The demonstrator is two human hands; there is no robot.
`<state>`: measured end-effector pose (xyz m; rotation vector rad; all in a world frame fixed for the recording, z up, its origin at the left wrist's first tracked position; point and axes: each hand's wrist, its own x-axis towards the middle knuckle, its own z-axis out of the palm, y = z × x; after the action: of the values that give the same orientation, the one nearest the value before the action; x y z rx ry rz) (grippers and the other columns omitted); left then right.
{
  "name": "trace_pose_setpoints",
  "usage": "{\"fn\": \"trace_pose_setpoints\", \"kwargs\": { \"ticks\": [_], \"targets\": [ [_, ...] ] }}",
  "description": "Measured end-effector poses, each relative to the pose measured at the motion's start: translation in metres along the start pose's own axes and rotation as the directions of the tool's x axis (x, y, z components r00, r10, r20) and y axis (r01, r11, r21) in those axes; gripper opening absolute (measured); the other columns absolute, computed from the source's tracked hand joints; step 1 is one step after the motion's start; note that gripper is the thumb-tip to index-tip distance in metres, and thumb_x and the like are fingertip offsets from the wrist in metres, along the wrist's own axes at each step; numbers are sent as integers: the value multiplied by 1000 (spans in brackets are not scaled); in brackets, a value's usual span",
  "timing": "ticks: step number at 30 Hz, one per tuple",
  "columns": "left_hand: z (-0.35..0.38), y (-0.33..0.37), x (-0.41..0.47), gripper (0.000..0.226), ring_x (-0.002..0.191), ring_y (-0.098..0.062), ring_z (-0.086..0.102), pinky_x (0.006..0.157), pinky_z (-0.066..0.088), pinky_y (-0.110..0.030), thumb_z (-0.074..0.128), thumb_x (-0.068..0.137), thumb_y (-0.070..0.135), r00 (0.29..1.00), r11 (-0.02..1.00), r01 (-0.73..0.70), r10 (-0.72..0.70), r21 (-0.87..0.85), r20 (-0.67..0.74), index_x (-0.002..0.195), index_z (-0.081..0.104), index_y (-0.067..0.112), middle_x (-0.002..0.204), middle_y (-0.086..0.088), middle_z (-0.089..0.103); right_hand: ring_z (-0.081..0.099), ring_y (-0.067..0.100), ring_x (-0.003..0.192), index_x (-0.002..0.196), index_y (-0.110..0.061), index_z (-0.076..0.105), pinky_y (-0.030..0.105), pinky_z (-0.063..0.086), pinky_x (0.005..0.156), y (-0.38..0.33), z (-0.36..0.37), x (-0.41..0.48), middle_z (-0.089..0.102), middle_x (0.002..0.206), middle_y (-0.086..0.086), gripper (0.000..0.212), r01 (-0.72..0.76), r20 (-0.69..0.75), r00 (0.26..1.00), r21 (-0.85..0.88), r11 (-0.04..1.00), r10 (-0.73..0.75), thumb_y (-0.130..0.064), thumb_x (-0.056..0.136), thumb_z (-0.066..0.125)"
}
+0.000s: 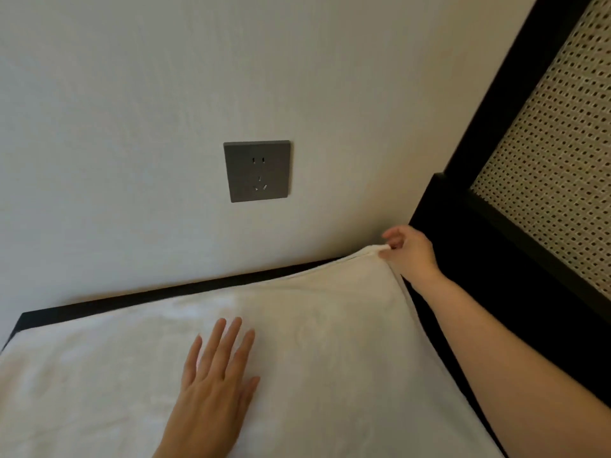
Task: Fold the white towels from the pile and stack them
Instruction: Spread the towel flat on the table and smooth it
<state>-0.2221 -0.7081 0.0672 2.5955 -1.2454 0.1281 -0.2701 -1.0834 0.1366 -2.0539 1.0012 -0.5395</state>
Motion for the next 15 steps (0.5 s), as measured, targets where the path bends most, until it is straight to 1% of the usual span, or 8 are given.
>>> {"fn": "trace_pose_setpoints", "kwargs": {
  "ticks": [3, 4, 5, 7, 9, 11, 13, 15],
  "targets": [
    [9, -11, 14, 73, 150, -12, -1, 113, 10, -44, 5, 100, 56, 997, 997, 71, -71, 18, 27, 136, 57, 20, 146, -7, 49, 59, 17, 77, 84, -16, 63, 24, 45, 69, 14, 4, 32, 61, 77, -1, 27, -63, 10, 998, -38, 997, 63, 2, 73, 79],
    [11, -14, 18, 74, 150, -10, -4, 113, 11, -47, 4, 99, 58, 995, 995, 94, -95, 19, 26, 136, 56, 22, 145, -7, 50, 60, 18, 76, 81, -16, 63, 24, 46, 67, 19, 7, 37, 61, 76, -1, 26, -97, 0, 995, -29, 995, 97, 0, 72, 81],
    [12, -16, 22, 75, 150, -11, 0, 113, 13, -50, 3, 98, 60, 993, 993, 114, -115, 23, 26, 136, 56, 23, 145, -6, 50, 61, 19, 75, 79, -16, 61, 25, 50, 67, 25, 11, 40, 62, 76, 0, 25, -128, -11, 992, -28, 991, 128, -1, 72, 81],
    [14, -18, 26, 75, 149, -13, 7, 113, 15, -52, 3, 97, 62, 990, 990, 136, -137, 22, 29, 136, 55, 25, 146, -4, 49, 64, 24, 78, 78, -16, 59, 35, 57, 74, 37, 19, 42, 64, 76, 3, 24, -191, -25, 982, -43, 981, 190, 1, 75, 77],
    [13, -19, 28, 74, 149, -11, 1, 117, 5, -47, 3, 97, 62, 989, 989, 147, -147, -2, 21, 138, 52, 27, 146, -4, 49, 66, 28, 81, 81, -14, 58, 42, 59, 79, 43, 22, 43, 67, 82, 9, 22, -246, -56, 968, 2, 969, 246, 6, 82, 66],
    [12, -19, 29, 72, 145, -14, 6, 118, -3, -41, 3, 97, 62, 989, 989, 145, -145, -28, 19, 142, 49, 28, 144, -5, 52, 67, 29, 83, 84, -13, 57, 46, 59, 80, 42, 21, 44, 67, 89, 13, 17, -236, -89, 967, 41, 971, 239, 3, 88, 59],
    [11, -18, 28, 65, 147, -11, 2, 119, -5, -40, 3, 97, 62, 990, 990, 140, -140, -34, -8, 142, 38, 31, 145, -5, 50, 64, 24, 81, 80, -15, 58, 40, 57, 72, 39, 18, 40, 65, 84, 5, 12, -184, -80, 981, -57, 981, 179, -12, 90, 63],
    [11, -18, 27, 62, 149, -4, -10, 119, -3, -41, 3, 97, 61, 989, 988, 146, -147, -44, -18, 141, 33, 31, 145, -4, 49, 58, 17, 72, 70, -15, 55, 30, 47, 61, 35, 19, 33, 60, 74, -2, 25, -159, 20, 986, -185, 970, 166, -28, 87, 67]
  ]
}}
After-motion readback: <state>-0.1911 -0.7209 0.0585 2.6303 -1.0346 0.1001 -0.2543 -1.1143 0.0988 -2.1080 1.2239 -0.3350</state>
